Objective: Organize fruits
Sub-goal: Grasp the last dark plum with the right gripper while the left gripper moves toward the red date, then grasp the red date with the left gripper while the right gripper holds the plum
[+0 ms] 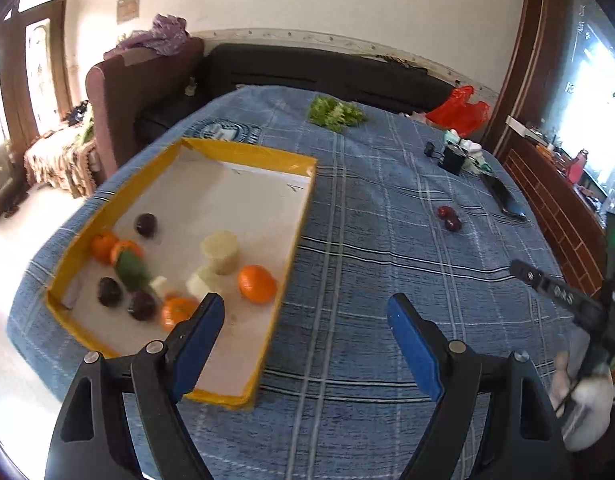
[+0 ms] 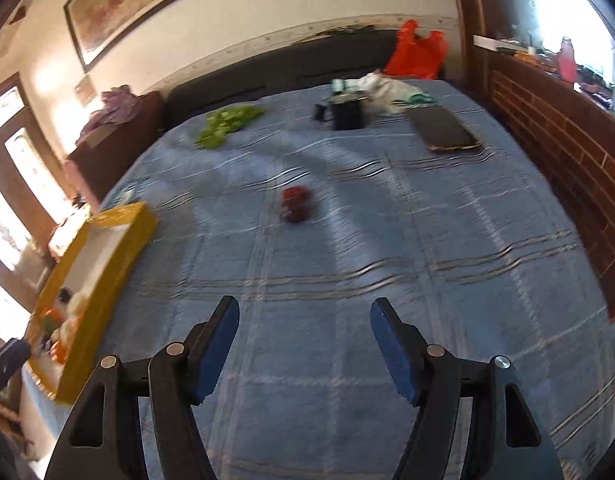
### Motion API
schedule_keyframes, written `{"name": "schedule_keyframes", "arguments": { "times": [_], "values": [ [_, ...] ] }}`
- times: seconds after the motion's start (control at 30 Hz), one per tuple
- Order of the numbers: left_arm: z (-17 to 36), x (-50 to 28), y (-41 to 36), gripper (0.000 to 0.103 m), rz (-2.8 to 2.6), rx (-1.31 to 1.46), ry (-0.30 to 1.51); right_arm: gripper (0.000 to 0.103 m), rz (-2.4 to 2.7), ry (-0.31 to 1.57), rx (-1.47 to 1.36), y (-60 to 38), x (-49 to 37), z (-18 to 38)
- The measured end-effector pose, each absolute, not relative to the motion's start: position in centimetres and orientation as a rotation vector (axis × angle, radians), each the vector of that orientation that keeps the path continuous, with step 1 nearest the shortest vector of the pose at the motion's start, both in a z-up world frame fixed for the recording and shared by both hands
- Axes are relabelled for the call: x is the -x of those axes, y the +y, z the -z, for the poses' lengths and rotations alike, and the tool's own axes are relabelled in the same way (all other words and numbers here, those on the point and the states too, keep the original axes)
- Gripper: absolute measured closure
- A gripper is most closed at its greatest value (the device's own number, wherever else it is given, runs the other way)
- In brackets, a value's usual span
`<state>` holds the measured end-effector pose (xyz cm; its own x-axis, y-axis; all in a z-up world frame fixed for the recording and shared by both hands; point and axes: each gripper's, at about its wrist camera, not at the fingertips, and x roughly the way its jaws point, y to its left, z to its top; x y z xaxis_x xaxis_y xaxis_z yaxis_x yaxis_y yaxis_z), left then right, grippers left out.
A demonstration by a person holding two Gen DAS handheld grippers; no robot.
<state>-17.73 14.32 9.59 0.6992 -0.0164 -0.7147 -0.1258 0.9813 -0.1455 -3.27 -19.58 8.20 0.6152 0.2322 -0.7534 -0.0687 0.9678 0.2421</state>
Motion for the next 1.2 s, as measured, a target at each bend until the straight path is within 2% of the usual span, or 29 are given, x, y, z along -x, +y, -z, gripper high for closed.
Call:
{"name": "schedule_keyframes", "arguments": {
  "times": [0.23, 0.37, 0.63, 0.67, 0.7, 1.13, 1.2],
  "values": [
    [-8.8, 15.5, 12.9, 0.020, -0.012, 0.182, 0.828, 0.030, -0.228, 0.908, -0.222, -19.2, -3.5, -6.9],
    [-9.0, 14.3, 13.0, 0.020, -0.009, 0.184, 0.839, 0.037, -0.263, 0.957, -0.252, -17.9, -7.3, -5.0],
    [-9.8, 10.9, 13.4, 0.020, 0.016, 0.217, 0.862, 0.039, -0.218, 0.981, -0.168, -15.7, -10.0, -2.9],
    [-9.8, 10.2, 13.2, 0.020, 0.027, 0.226, 0.865, 0.052, -0.214, 0.980, -0.156, -15.5, -10.1, -2.9],
    [-9.9, 9.5, 12.8, 0.020, 0.036, 0.227, 0.866, 0.072, -0.218, 0.981, -0.149, -15.3, -10.2, -2.9],
    [-7.5, -1.5, 4.0, 0.021, 0.233, 0.173, 0.955, 0.072, -0.172, 0.843, -0.368, -22.5, -6.1, -5.2],
    [-6.6, -3.4, 2.2, 0.033, 0.263, 0.166, 0.973, 0.072, -0.159, 0.848, -0.412, -23.8, -6.5, -4.9]
  ]
}}
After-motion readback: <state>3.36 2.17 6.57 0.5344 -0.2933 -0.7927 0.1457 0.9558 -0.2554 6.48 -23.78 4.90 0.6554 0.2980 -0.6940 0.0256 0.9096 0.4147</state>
